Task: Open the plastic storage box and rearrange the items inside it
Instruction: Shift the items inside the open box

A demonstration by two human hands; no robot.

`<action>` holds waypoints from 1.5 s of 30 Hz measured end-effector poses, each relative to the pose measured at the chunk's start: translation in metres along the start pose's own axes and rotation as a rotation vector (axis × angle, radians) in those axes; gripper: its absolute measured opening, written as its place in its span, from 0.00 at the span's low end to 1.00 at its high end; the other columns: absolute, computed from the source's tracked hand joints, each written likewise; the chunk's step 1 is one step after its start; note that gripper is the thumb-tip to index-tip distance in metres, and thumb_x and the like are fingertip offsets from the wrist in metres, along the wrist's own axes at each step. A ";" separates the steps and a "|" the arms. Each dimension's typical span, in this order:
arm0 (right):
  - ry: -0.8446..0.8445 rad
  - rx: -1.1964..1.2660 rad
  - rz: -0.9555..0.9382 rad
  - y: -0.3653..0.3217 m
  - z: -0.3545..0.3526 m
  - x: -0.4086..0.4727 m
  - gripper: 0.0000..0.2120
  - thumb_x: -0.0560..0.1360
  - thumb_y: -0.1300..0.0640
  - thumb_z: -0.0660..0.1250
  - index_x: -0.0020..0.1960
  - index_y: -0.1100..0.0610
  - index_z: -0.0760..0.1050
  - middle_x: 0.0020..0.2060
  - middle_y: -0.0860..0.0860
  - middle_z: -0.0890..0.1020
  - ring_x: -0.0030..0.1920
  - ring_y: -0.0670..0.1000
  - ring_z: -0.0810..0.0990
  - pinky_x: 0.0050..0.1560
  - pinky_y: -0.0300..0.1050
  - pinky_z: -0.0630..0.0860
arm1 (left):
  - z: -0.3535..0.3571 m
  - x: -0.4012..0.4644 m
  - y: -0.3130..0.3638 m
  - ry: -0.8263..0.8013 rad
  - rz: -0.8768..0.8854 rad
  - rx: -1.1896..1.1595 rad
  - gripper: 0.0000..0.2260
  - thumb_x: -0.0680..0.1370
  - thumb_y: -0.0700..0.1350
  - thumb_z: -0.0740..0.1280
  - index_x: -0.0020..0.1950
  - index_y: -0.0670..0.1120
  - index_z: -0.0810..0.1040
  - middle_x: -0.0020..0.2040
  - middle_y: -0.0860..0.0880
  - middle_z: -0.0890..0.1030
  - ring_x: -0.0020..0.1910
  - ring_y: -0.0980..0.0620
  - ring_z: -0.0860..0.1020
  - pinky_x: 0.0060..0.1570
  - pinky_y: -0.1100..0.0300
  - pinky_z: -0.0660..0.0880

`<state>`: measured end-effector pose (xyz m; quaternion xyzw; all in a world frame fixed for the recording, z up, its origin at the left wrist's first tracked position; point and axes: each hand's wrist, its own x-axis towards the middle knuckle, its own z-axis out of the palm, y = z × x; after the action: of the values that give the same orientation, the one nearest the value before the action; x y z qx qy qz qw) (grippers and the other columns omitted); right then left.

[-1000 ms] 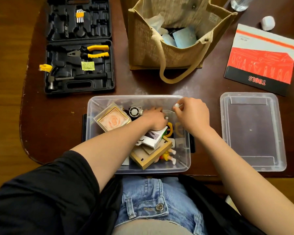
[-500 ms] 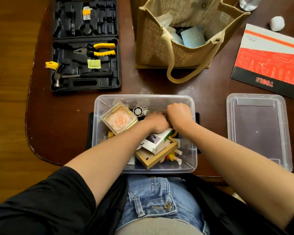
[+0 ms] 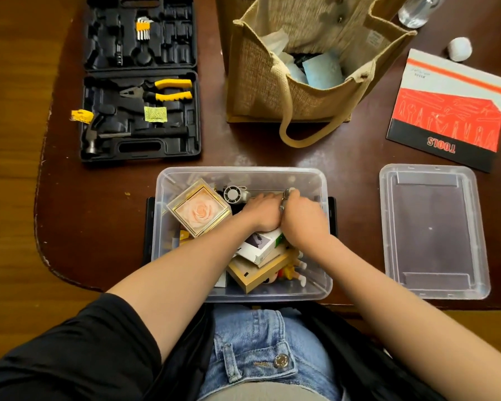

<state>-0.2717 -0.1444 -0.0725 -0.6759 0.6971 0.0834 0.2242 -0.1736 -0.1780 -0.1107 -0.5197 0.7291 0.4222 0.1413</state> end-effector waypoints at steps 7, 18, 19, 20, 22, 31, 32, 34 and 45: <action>-0.222 0.798 0.313 0.006 0.017 0.006 0.16 0.78 0.61 0.54 0.64 0.62 0.70 0.57 0.58 0.79 0.48 0.53 0.75 0.45 0.42 0.68 | -0.002 0.005 0.000 -0.003 0.003 -0.147 0.25 0.80 0.43 0.58 0.77 0.46 0.57 0.76 0.45 0.61 0.74 0.45 0.59 0.72 0.50 0.58; -0.159 1.098 0.367 0.006 0.032 0.013 0.23 0.81 0.60 0.52 0.76 0.61 0.56 0.70 0.58 0.68 0.69 0.55 0.68 0.67 0.45 0.65 | 0.000 0.006 0.006 0.017 0.007 -0.168 0.23 0.82 0.41 0.53 0.77 0.51 0.57 0.76 0.49 0.61 0.75 0.46 0.57 0.72 0.51 0.56; -0.156 1.094 0.368 0.006 0.033 0.014 0.23 0.81 0.60 0.52 0.76 0.60 0.55 0.70 0.58 0.68 0.70 0.55 0.67 0.67 0.45 0.65 | 0.000 0.006 0.006 0.017 0.004 -0.169 0.23 0.82 0.41 0.53 0.77 0.51 0.57 0.76 0.49 0.61 0.75 0.46 0.57 0.73 0.51 0.55; -0.156 1.093 0.370 0.006 0.034 0.014 0.24 0.81 0.60 0.52 0.76 0.60 0.55 0.70 0.58 0.68 0.70 0.55 0.67 0.68 0.46 0.65 | 0.000 0.006 0.007 0.015 0.002 -0.168 0.23 0.82 0.42 0.53 0.77 0.51 0.57 0.76 0.49 0.60 0.75 0.46 0.57 0.72 0.52 0.55; -0.164 1.100 0.378 0.007 0.034 0.016 0.24 0.81 0.61 0.52 0.76 0.60 0.55 0.70 0.58 0.68 0.69 0.55 0.68 0.69 0.48 0.65 | 0.000 0.006 0.007 0.009 0.000 -0.161 0.23 0.82 0.42 0.53 0.77 0.52 0.57 0.76 0.50 0.60 0.75 0.46 0.57 0.72 0.51 0.55; -0.174 1.093 0.395 0.006 0.032 0.016 0.23 0.80 0.60 0.53 0.75 0.60 0.58 0.69 0.58 0.70 0.68 0.55 0.69 0.68 0.48 0.66 | 0.000 0.006 0.009 0.010 -0.012 -0.131 0.22 0.82 0.43 0.52 0.77 0.51 0.57 0.77 0.49 0.58 0.75 0.45 0.55 0.72 0.50 0.54; -0.178 1.090 0.395 0.006 0.032 0.016 0.23 0.81 0.60 0.53 0.75 0.60 0.58 0.69 0.58 0.70 0.68 0.55 0.69 0.68 0.48 0.66 | -0.001 0.006 0.009 0.006 -0.016 -0.135 0.22 0.82 0.43 0.53 0.77 0.51 0.57 0.77 0.48 0.59 0.75 0.44 0.56 0.73 0.50 0.55; -0.186 1.064 0.385 0.006 0.031 0.013 0.22 0.81 0.59 0.53 0.74 0.61 0.59 0.69 0.59 0.70 0.68 0.56 0.69 0.69 0.51 0.66 | -0.002 0.004 0.009 0.004 -0.024 -0.141 0.23 0.81 0.41 0.54 0.76 0.50 0.59 0.75 0.44 0.61 0.74 0.42 0.58 0.72 0.49 0.56; -0.314 0.751 0.176 0.016 0.019 -0.018 0.19 0.80 0.57 0.55 0.71 0.58 0.66 0.67 0.55 0.72 0.65 0.54 0.71 0.59 0.45 0.67 | -0.016 -0.068 -0.007 -0.069 0.032 0.044 0.27 0.80 0.58 0.56 0.76 0.49 0.59 0.76 0.45 0.59 0.74 0.44 0.57 0.71 0.52 0.55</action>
<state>-0.2839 -0.1190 -0.0842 -0.4642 0.6914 -0.0561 0.5508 -0.1352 -0.1480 -0.0605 -0.4898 0.7412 0.4259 0.1711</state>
